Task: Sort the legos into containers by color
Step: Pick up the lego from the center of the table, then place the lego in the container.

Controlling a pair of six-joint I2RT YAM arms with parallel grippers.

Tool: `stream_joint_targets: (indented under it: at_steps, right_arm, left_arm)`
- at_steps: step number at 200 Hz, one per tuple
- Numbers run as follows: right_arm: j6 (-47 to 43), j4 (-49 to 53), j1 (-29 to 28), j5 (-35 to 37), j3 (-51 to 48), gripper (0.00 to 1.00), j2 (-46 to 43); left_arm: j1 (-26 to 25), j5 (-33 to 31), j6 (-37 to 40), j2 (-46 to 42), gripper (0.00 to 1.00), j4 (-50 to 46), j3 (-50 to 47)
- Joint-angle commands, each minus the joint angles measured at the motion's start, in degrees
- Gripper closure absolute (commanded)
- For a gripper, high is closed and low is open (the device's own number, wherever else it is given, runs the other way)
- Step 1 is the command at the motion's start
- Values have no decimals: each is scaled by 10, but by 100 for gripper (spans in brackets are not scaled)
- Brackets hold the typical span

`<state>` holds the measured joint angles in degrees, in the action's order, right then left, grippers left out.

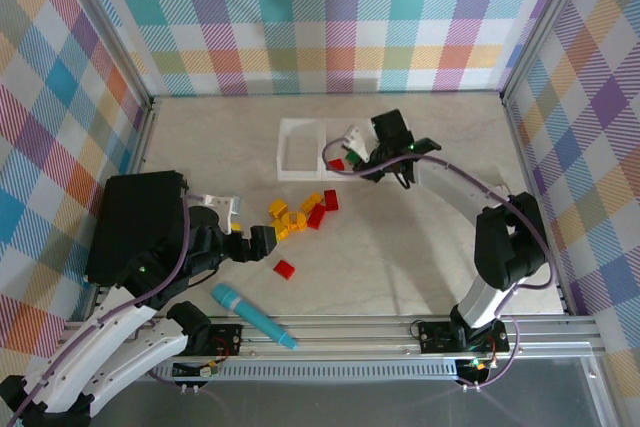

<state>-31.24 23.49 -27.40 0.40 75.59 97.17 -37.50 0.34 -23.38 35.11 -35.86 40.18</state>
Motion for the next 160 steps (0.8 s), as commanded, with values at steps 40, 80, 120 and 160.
stream_joint_targets:
  at_steps: [40,80,120,160]
  right_arm:
    - [154,28,64,55,98,87,84]
    - [207,60,95,55,133,86,125]
    - [230,67,111,28,150,83,149]
    - [236,82,112,31,169,75,166]
  left_arm:
    - [-9,9,-10,5,0,0,-6]
    - [-9,20,-9,6,0,7,-8]
    - [-9,21,-9,6,0,6,-9]
    - [-10,25,-9,8,0,9,-8]
